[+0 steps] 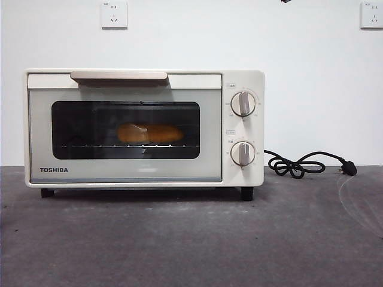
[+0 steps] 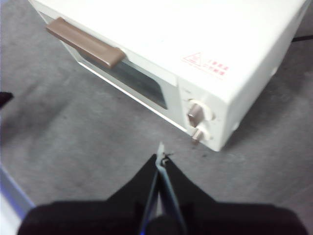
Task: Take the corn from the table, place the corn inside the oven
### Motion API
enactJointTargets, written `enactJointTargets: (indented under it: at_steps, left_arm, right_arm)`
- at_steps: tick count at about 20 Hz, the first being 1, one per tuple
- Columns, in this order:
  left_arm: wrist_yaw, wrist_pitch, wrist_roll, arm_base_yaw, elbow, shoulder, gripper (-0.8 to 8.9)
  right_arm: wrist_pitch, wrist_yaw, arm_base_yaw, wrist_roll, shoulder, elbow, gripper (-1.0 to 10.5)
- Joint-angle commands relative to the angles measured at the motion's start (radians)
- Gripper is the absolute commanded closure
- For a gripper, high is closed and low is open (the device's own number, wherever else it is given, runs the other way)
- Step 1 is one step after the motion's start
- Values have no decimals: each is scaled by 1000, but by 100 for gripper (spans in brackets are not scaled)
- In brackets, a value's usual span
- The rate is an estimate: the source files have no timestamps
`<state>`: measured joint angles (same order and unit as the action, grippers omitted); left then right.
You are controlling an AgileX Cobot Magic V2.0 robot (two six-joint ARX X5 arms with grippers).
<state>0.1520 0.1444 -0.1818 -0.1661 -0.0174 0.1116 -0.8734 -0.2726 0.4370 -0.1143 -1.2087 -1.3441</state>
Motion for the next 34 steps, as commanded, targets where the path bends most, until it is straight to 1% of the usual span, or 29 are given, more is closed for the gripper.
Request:
enactJointTargets:
  at_steps: [1, 2, 3, 6, 8, 11, 12, 14, 16, 18, 22, 24, 28, 30, 32, 34]
  left_arm:
    - [4, -7, 6, -1, 7, 14, 817]
    - [4, -7, 6, -1, 7, 21, 817]
    - [4, -7, 6, -1, 7, 28, 817]
    - [4, -7, 6, -1, 7, 51, 817]
    - [4, -6, 6, -1, 7, 64, 817]
    - [4, -7, 6, -1, 7, 85, 817]
    - [4, -7, 6, -1, 7, 92, 817]
    - [4, -7, 6, -1, 7, 107, 817]
    - [4, -7, 6, -1, 7, 122, 817]
    - [4, -11, 6, -1, 7, 137, 817]
    - [4, -19, 6, -1, 6, 150, 817]
    - [4, -19, 5, -1, 6, 150, 817]
    - [4, -19, 5, -1, 6, 150, 817]
    - [4, -19, 6, -1, 6, 150, 817]
    - [4, -20, 5, -1, 6, 151, 817]
    - [4, -19, 5, -1, 5, 151, 817]
  right_arm:
    - [23, 63, -14, -152, -5, 8, 958]
    - [72, 72, -28, -208, -4, 21, 958]
    - [148, 69, -47, -217, 3, 43, 958]
    - [424, -10, -129, -148, 55, 204, 958]
    - [563, -15, -190, -95, 115, 359, 958]
    - [747, -16, -294, -85, 256, 631, 958]
    - [805, -15, -331, -67, 313, 721, 958]
    - [904, -15, -415, -3, 447, 889, 958]
    - [961, -15, -499, 54, 595, 1029, 958]
    - [978, -15, -550, 90, 743, 1129, 957]
    - [975, -6, -556, 83, 956, 1242, 958]
    - [920, 13, -555, 87, 1031, 1271, 958]
    - [729, 82, -554, 97, 1129, 1283, 957]
    - [650, 129, -549, 130, 1184, 1295, 958]
    - [645, 166, -534, 173, 1201, 1310, 957]
    - [640, 172, -525, 193, 1201, 1311, 953]
